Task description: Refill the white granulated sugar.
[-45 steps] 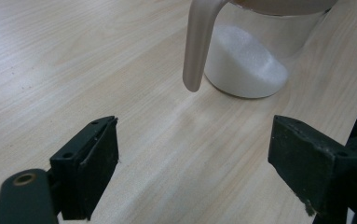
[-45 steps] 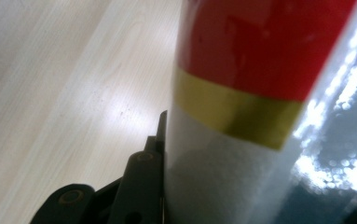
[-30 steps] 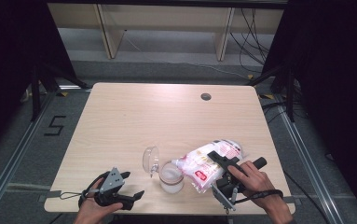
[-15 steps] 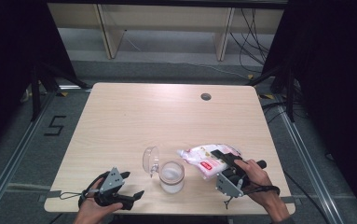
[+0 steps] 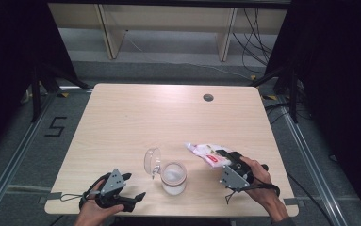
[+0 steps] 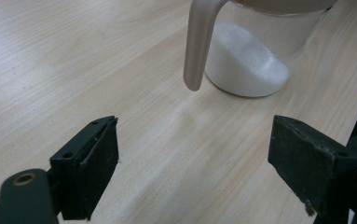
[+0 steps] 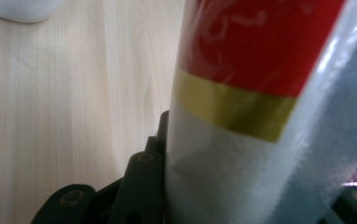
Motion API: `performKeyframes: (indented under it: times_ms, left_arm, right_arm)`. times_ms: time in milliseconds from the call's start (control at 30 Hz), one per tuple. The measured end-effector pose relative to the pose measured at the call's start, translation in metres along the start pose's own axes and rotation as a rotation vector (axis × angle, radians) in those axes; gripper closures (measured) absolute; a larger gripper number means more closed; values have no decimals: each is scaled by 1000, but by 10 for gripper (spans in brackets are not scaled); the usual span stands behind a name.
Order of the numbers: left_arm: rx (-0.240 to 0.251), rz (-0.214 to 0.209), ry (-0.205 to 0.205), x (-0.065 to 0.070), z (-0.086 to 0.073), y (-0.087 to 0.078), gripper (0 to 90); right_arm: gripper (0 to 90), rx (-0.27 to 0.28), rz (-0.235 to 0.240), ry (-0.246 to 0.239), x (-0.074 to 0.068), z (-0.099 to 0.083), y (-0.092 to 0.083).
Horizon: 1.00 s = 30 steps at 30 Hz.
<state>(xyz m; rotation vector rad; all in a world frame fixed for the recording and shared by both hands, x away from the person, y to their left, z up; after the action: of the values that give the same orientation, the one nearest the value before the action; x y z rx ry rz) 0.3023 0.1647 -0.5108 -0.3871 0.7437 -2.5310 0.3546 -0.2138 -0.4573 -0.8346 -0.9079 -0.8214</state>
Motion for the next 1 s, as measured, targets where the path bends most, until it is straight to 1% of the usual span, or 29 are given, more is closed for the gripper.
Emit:
performKeyframes:
  times_ms: [33,67,100,133,167,200,233,267,300,333,367,400,433,467,500,533,567,600,633,667,700,733,800,833,867,900,933,967,1000]
  left_arm:
    - [0,0,0,0,0,0,159]
    - [4,1,-3,0,0,0,159]
    - [4,2,13,0,1,0,159]
    - [-2,-1,10,-1,0,0,159]
    - [24,-4,-23,1,0,2,159]
    - [25,-6,-24,2,0,2,159]
    - [23,-4,-21,1,0,2,159]
    - [4,4,0,0,0,0,159]
    - [4,5,1,0,1,0,159]
    - [15,-6,-2,1,1,0,159]
    - [-5,2,26,-1,1,-1,159]
    - [-1,9,-7,0,0,0,159]
    - [-1,8,-5,0,0,0,159]
    - [4,8,-5,0,0,0,159]
    - [13,-5,3,0,1,0,159]
    - [12,-5,15,0,1,0,159]
    - [9,-3,14,0,1,0,159]
    - [9,-6,15,0,1,0,159]
    - [11,-3,14,0,1,0,159]
    - [15,2,-13,1,0,0,159]
    - [15,2,-13,1,0,0,159]
    - [18,-3,-14,2,0,0,159]
    - [14,-3,3,1,1,0,159]
    - [10,-3,15,0,1,-1,159]
    - [17,-1,-15,1,0,0,159]
    - [16,-2,-14,1,0,0,159]
    - [13,-3,-12,1,0,0,159]
    - [13,-3,-12,1,0,0,159]
    - [12,4,-12,0,0,1,159]
  right_arm:
    - [732,0,0,0,0,0,0]
    - [732,-14,4,45,-2,-1,0]
    - [733,-19,6,75,-1,-3,0]
    - [733,-10,4,90,-1,-4,1]
    - [734,-8,14,103,0,-4,1]
    - [734,-23,13,138,-1,-6,1]
    - [734,-6,20,154,-1,-6,2]
    - [735,-22,26,172,-2,-7,2]
    - [736,-22,29,188,-3,-7,2]
    - [736,-4,22,173,-2,-8,4]
    - [737,-20,30,208,-3,-9,4]
    - [737,-21,34,217,-3,-10,5]
    - [737,-11,32,212,-2,-10,7]
    - [737,-19,37,240,-3,-11,7]
    - [739,-20,37,241,-4,-12,8]
    - [740,-14,43,239,-3,-13,9]
    - [741,-28,46,266,-5,-14,9]
    - [744,-31,50,275,-6,-14,9]
    - [746,-25,51,270,-5,-15,10]
    - [747,-21,53,269,-4,-15,10]
    - [747,-21,53,269,-4,-15,10]
    - [747,-37,51,313,-4,-17,9]
    - [747,-39,56,369,-4,-19,8]
    - [747,-39,47,363,-2,-21,9]
    - [746,-53,42,397,-2,-22,8]
    - [745,-61,47,428,-2,-24,8]
    - [744,-71,50,441,-1,-26,7]
    - [744,-71,50,441,-1,-26,7]
    - [744,-86,42,481,0,-30,7]
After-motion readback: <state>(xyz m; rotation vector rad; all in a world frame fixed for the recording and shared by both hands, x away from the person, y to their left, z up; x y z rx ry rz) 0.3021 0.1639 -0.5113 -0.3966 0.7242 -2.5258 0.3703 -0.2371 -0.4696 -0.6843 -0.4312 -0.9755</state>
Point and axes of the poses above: each handheld gripper's, and its own axes: y roughly forward along the jaws, z roughly out of its top, x roughly to its right, the point moved 2 cm from there along y, roughly forward along the jaws, and after that the axes turned 12 degrees about -z, right-handed, at the moved point
